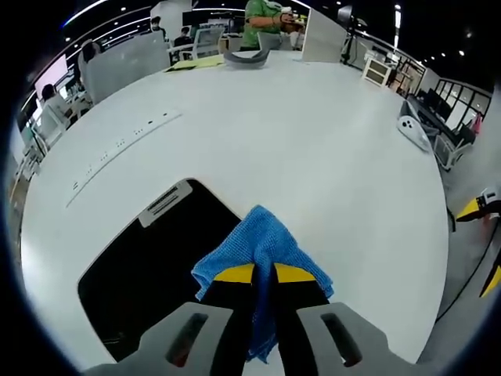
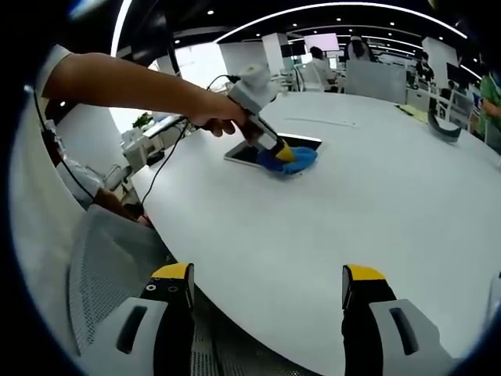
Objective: Wipe the mirror surface with the cleaning cloth until all visible marks leave the cleaned area.
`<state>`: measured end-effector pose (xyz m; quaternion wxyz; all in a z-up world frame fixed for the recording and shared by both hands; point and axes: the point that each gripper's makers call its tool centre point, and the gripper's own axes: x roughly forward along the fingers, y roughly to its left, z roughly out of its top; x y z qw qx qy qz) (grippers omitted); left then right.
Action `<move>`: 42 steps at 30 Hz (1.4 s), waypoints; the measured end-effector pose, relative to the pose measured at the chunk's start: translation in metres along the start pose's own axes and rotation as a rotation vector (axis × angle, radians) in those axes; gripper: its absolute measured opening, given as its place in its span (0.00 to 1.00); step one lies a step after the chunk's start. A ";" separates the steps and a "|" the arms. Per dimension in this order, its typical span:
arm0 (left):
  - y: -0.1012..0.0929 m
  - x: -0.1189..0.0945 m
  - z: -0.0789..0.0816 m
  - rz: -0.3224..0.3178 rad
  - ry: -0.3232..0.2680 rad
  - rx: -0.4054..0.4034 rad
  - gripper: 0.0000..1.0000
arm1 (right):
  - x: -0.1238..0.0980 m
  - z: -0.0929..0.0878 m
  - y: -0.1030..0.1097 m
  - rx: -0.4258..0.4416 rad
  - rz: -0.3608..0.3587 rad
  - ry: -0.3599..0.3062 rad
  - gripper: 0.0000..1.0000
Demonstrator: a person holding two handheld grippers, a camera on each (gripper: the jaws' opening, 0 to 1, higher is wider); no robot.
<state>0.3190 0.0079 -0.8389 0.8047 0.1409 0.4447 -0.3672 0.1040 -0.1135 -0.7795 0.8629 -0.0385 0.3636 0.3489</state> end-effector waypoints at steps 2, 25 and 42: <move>-0.001 0.000 -0.001 -0.001 0.001 0.004 0.06 | 0.000 0.000 -0.001 -0.001 -0.001 0.004 0.76; 0.003 0.001 -0.004 -0.018 0.008 0.034 0.06 | 0.001 -0.002 0.001 -0.009 0.004 0.009 0.76; 0.006 -0.003 -0.009 -0.012 0.006 0.052 0.06 | 0.001 -0.002 0.001 -0.013 0.003 0.017 0.76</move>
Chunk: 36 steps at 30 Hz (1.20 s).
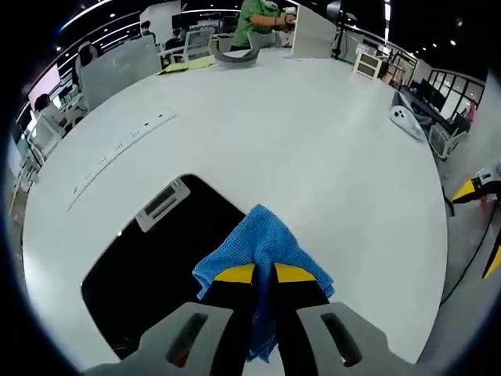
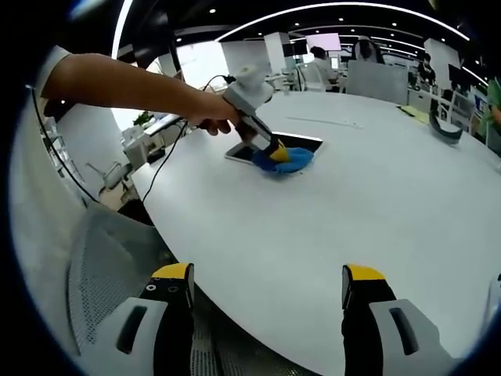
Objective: Wipe the mirror surface with the cleaning cloth until all visible marks leave the cleaned area.
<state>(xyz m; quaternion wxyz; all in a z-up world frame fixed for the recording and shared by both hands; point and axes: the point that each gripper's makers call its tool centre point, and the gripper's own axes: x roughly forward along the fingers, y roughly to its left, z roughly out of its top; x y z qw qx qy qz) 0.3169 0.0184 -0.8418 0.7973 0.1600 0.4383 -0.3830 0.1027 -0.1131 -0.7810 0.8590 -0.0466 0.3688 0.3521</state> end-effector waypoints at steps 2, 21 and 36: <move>0.001 0.000 -0.001 0.000 0.002 0.002 0.06 | 0.000 0.000 0.000 -0.001 0.001 0.000 0.76; 0.016 -0.015 -0.019 0.023 0.007 -0.023 0.06 | 0.005 0.006 0.006 -0.025 0.009 0.009 0.75; 0.013 -0.021 -0.023 0.023 0.006 -0.026 0.06 | 0.005 0.007 0.010 -0.035 0.007 0.018 0.75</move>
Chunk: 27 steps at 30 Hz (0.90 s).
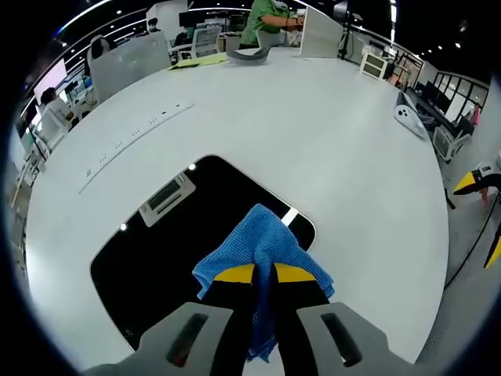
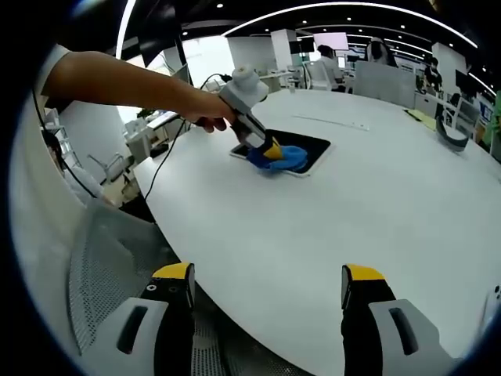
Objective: Wipe the mirror surface with the cleaning cloth until all visible marks leave the cleaned area.
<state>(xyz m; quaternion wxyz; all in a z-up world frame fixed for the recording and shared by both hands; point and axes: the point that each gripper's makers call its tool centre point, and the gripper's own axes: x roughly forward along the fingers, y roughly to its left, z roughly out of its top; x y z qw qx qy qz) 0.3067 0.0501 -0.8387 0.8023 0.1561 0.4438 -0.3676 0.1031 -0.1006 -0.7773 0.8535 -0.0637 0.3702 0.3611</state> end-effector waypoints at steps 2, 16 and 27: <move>0.000 -0.001 0.000 -0.001 -0.001 -0.002 0.06 | 0.000 0.000 0.000 0.000 0.000 0.001 0.75; 0.001 -0.001 0.000 -0.003 0.000 -0.011 0.06 | 0.000 0.000 -0.001 -0.006 0.003 0.007 0.75; 0.006 0.002 0.001 0.000 0.004 -0.008 0.06 | 0.000 -0.002 -0.001 -0.002 0.008 0.008 0.75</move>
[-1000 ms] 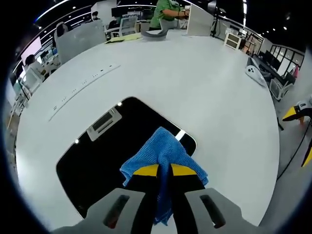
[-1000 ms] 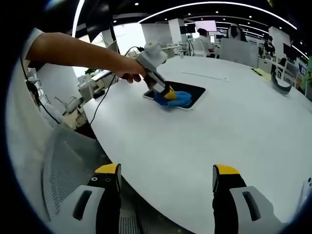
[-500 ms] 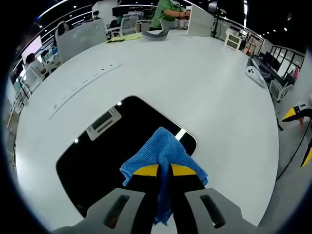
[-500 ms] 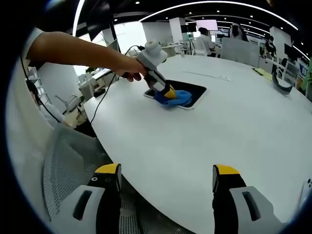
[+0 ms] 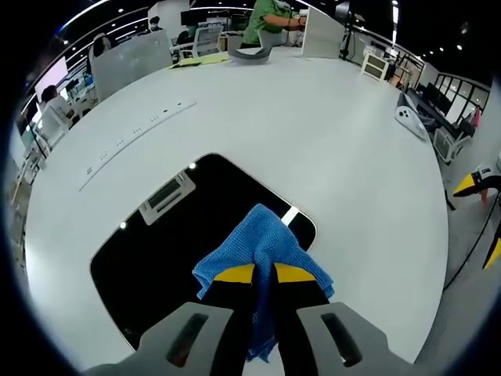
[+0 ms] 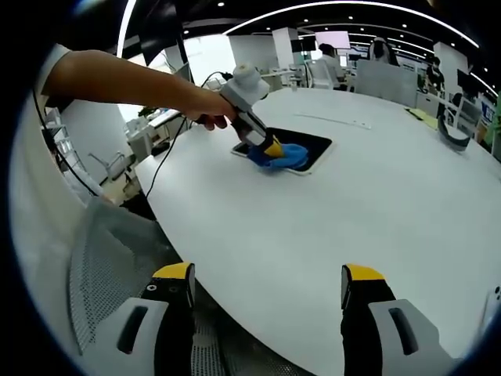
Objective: Wipe the mirror surface with the cleaning cloth until all visible marks leave the cleaned area.
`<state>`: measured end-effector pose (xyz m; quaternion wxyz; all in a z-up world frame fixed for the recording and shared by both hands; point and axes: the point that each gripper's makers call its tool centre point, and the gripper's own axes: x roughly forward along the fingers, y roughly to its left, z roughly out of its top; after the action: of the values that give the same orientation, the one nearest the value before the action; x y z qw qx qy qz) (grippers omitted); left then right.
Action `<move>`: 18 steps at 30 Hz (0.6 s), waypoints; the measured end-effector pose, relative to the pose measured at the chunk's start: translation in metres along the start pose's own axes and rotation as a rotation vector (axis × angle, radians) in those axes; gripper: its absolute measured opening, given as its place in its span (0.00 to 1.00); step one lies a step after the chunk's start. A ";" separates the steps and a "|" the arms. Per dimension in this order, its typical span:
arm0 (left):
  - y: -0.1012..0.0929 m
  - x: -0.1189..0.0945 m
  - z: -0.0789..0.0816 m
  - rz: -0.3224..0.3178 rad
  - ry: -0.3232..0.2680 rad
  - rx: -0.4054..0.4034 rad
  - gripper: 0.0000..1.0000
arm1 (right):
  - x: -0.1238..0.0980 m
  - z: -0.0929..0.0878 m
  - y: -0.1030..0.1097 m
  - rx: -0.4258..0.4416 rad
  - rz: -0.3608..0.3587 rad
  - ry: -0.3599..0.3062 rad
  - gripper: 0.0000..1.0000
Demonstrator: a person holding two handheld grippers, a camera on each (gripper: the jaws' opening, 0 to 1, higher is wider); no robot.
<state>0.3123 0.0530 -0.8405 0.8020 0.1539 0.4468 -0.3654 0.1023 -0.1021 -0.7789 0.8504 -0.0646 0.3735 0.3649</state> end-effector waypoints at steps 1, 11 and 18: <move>0.000 0.000 0.000 0.000 0.000 0.000 0.06 | 0.000 0.000 0.000 0.000 -0.001 0.002 0.75; 0.002 -0.001 -0.002 0.007 0.004 -0.001 0.06 | 0.000 -0.001 0.000 -0.005 0.003 0.003 0.75; 0.004 -0.003 -0.005 0.008 0.008 -0.002 0.06 | 0.001 0.002 0.000 -0.004 0.003 -0.001 0.75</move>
<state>0.3111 0.0605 -0.8410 0.8018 0.1564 0.4498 -0.3611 0.1038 -0.1014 -0.7783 0.8498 -0.0654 0.3726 0.3670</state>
